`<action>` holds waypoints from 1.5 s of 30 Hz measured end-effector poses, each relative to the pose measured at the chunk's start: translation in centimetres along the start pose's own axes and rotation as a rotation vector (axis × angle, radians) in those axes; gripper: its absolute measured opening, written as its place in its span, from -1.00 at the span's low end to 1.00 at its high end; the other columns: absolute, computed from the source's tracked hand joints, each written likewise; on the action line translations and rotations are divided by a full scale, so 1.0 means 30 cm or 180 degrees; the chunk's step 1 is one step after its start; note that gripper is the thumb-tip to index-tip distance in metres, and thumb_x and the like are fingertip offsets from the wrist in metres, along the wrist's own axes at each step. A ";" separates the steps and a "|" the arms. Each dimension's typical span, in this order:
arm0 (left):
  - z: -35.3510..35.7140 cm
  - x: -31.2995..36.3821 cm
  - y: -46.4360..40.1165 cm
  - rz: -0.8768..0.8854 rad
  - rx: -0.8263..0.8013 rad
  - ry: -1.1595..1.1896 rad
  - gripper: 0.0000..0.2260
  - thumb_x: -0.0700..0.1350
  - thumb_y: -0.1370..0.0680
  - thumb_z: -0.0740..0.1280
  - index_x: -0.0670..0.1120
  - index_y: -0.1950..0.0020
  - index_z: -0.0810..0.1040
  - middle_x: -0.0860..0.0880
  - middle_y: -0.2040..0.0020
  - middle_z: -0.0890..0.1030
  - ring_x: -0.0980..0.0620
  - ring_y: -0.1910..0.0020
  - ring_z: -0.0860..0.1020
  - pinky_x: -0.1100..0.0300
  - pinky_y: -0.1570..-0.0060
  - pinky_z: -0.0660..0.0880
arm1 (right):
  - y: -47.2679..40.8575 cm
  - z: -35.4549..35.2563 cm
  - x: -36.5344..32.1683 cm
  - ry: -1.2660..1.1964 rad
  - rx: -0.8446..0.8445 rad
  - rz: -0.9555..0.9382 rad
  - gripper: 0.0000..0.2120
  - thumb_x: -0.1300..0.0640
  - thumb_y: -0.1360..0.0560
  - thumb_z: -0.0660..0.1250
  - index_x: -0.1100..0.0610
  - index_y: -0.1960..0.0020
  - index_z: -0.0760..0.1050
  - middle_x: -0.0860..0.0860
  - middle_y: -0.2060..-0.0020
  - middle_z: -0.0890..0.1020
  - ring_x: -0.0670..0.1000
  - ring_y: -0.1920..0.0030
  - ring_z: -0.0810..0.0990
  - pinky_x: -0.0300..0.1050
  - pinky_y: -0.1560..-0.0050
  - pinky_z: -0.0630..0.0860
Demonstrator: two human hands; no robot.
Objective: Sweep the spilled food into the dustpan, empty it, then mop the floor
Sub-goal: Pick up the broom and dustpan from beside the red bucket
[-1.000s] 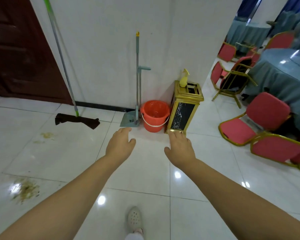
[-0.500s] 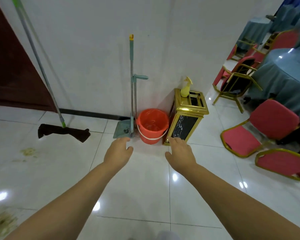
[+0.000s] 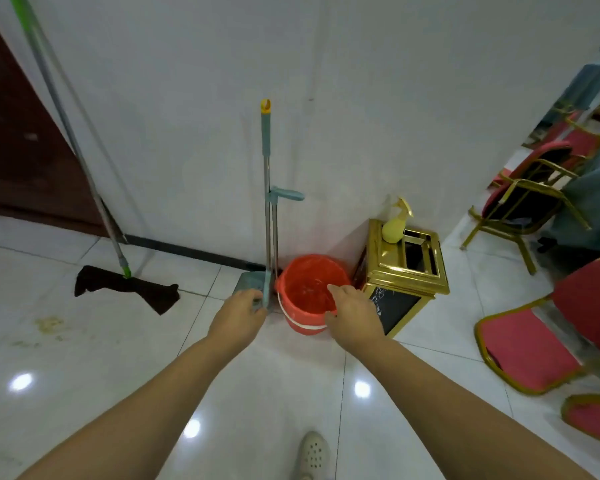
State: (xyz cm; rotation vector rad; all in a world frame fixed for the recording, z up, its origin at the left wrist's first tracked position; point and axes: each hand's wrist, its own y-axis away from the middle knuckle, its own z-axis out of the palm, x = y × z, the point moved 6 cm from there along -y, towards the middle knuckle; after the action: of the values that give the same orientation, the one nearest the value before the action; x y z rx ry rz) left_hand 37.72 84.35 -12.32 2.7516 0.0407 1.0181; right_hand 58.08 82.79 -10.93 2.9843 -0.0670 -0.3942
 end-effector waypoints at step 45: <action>0.021 -0.060 -1.361 -0.1179 0.0280 0.0906 -0.89 -0.22 -0.55 0.23 -0.01 0.06 0.44 0.11 0.20 0.44 0.14 0.20 0.45 0.43 0.29 0.33 | -1.709 0.174 -0.143 0.0122 -0.1459 -0.0827 -0.51 0.07 -0.58 0.20 0.15 -0.48 0.24 0.11 -0.30 0.43 0.10 -0.27 0.44 -0.09 -0.24 0.38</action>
State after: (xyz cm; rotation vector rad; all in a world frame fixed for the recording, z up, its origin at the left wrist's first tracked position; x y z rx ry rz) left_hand 38.62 123.99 -22.21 2.5108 0.6252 1.3060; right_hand 53.95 133.19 -21.75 2.5465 0.3675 -0.3254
